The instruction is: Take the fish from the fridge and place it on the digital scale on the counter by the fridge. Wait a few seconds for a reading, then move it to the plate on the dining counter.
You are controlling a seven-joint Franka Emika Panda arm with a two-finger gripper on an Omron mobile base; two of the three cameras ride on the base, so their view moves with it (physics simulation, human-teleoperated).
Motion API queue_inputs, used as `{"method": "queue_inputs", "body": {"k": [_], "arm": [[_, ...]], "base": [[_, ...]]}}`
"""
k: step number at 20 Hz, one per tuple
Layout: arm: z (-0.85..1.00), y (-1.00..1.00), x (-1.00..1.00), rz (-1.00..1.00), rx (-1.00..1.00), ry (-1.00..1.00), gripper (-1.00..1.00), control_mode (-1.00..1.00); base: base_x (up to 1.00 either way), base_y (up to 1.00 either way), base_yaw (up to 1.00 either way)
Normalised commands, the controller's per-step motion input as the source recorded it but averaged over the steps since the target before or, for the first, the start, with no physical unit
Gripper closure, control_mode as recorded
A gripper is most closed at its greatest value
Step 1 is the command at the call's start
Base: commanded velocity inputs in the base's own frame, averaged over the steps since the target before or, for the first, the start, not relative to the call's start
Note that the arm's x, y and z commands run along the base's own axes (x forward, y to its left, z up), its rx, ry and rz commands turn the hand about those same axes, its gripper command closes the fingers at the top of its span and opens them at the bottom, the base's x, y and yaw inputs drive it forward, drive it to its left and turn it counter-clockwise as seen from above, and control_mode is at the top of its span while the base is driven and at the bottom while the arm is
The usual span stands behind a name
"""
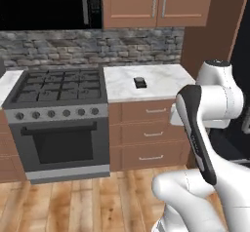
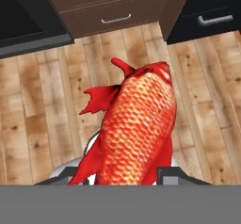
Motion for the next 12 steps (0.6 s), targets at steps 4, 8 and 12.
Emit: {"method": "queue_inputs", "body": {"k": [4,8,12], "arm": [[0.0,0.0,0.0,0.0,0.0,0.0,1.0,1.0],[0.0,0.0,0.0,0.0,0.0,0.0,1.0,1.0],[0.0,0.0,0.0,0.0,0.0,0.0,1.0,1.0]], "base": [[1.0,0.54,0.0],[1.0,0.4,-0.07],[0.97,0.16,-0.18]]}}
